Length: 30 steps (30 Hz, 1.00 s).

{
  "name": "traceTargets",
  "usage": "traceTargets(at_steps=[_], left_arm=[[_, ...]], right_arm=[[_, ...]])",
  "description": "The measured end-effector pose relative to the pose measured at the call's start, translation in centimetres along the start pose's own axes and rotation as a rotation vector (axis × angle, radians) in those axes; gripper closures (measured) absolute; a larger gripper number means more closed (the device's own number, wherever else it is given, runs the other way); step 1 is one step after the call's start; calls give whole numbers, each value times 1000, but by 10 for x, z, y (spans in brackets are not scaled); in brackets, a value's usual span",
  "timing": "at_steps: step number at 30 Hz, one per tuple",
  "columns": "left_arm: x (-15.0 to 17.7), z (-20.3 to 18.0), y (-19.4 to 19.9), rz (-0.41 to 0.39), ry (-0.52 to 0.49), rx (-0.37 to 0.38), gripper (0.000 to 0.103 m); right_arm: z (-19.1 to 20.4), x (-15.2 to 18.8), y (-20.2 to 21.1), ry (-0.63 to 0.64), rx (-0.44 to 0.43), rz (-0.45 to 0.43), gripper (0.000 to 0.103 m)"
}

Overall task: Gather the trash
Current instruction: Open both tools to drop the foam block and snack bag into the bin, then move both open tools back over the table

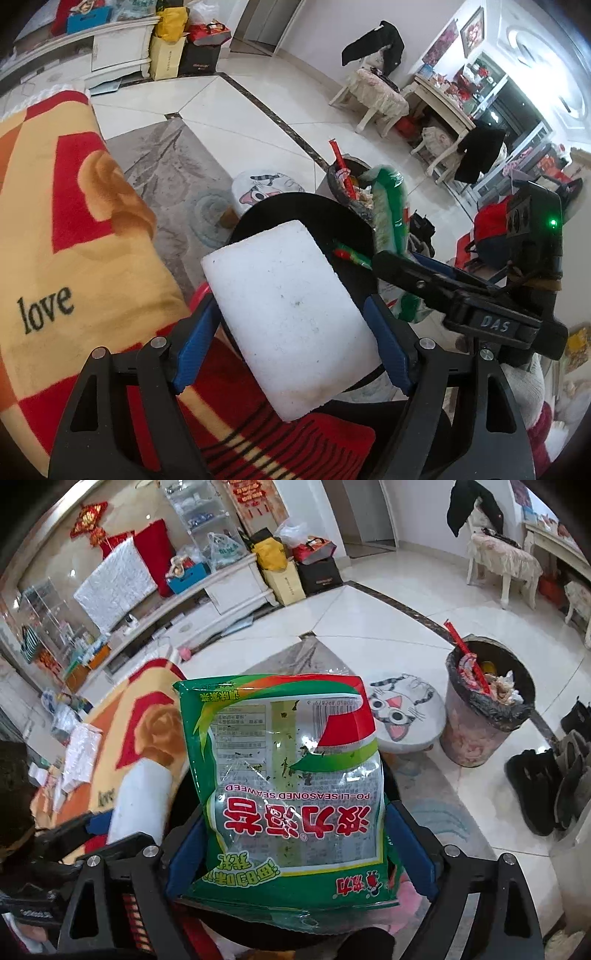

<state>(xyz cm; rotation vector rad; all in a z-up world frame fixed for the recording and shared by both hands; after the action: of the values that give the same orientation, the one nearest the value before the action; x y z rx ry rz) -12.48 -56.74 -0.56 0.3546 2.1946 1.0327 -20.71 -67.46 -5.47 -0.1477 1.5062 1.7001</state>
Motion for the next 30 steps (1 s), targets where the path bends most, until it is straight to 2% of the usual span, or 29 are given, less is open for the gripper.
traceTargets(at_steps=[3, 7, 12, 14, 16, 20, 24, 30], left_arm=[[-1, 0, 2, -8, -3, 7, 24], [0, 0, 1, -8, -6, 15, 23], [0, -3, -1, 2, -2, 60, 23], [-1, -7, -1, 2, 0, 94, 22], [-3, -11, -2, -4, -7, 125, 16], [-5, -14, -2, 6, -10, 125, 16], [-5, -11, 2, 2, -10, 98, 16], [0, 12, 20, -42, -6, -52, 16]], right_arm=[[4, -4, 1, -11, -22, -16, 0], [6, -8, 4, -14, -22, -30, 1], [2, -8, 10, -29, -22, -34, 0], [1, -8, 14, -31, -19, -37, 0], [-1, -8, 17, -40, -19, -43, 0], [-5, -10, 23, -51, -21, -59, 0], [-2, -10, 25, -43, -22, -60, 0], [14, -8, 21, 1, -12, -48, 0]])
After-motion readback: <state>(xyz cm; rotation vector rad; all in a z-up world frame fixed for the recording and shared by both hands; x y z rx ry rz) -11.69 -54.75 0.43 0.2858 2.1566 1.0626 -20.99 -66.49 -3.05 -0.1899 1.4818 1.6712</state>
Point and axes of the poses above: each gripper's, at about its wrist camera, not at the fingertips, and y roughly against the way its jaws point, z to its left, x to its underside, the point moved 7 cm from there along -y, roughly the way its jaws point, and after that the axes turned 7 degrees about y, right-handed, at the moved point
